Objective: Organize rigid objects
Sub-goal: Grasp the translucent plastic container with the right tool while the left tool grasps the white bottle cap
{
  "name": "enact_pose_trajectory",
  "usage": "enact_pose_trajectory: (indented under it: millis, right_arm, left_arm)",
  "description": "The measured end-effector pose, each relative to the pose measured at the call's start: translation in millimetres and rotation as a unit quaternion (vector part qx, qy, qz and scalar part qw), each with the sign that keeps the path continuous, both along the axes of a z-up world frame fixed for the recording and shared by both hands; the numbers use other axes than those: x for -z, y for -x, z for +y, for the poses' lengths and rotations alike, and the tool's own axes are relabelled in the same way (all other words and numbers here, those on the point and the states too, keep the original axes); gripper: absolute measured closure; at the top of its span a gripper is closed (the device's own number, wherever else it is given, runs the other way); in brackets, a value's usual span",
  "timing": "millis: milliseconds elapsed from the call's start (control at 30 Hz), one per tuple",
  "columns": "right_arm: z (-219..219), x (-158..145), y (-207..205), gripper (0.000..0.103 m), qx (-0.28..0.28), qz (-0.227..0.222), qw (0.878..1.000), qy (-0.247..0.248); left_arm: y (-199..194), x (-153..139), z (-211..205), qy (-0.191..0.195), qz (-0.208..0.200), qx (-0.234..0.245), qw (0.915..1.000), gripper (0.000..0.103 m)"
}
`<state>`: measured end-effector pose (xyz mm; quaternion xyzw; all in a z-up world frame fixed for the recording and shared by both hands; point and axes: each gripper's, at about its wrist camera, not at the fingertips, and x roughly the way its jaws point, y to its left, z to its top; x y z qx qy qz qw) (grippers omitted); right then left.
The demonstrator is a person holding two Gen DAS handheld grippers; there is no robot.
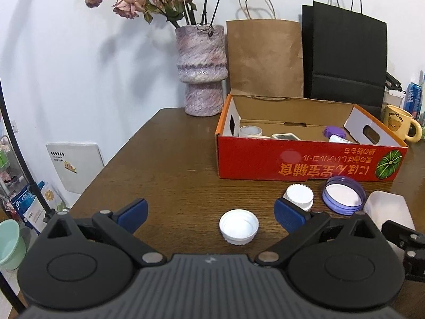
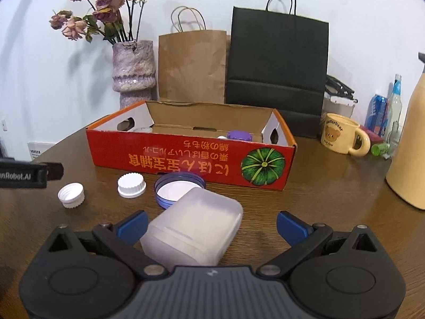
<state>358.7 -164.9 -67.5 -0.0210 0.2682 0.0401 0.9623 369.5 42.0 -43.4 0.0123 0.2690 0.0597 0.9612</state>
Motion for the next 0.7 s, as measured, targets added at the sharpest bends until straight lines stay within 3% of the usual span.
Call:
enact_pose_trajectory:
  millis: [533, 633, 700]
  right_arm:
    - [3.0, 18.6, -39.5, 0.002, 0.044, 0.058, 0.997, 0.027]
    - [0.2, 20.9, -43.3, 0.015, 0.036, 0.065, 0.997, 0.021]
    - [-2.5, 22.2, -44.6, 0.034, 0.026, 0.066, 0.997, 0.011]
  left_arm:
    - [-5.1, 6.1, 4.2, -0.006, 0.014, -0.007, 0.9999, 0.000]
    - [-5.7, 7.1, 4.9, -0.006, 0.016, -0.008, 0.9998, 0.000]
    - [-5.7, 7.7, 4.7, -0.008, 0.016, -0.009, 0.9998, 0.000]
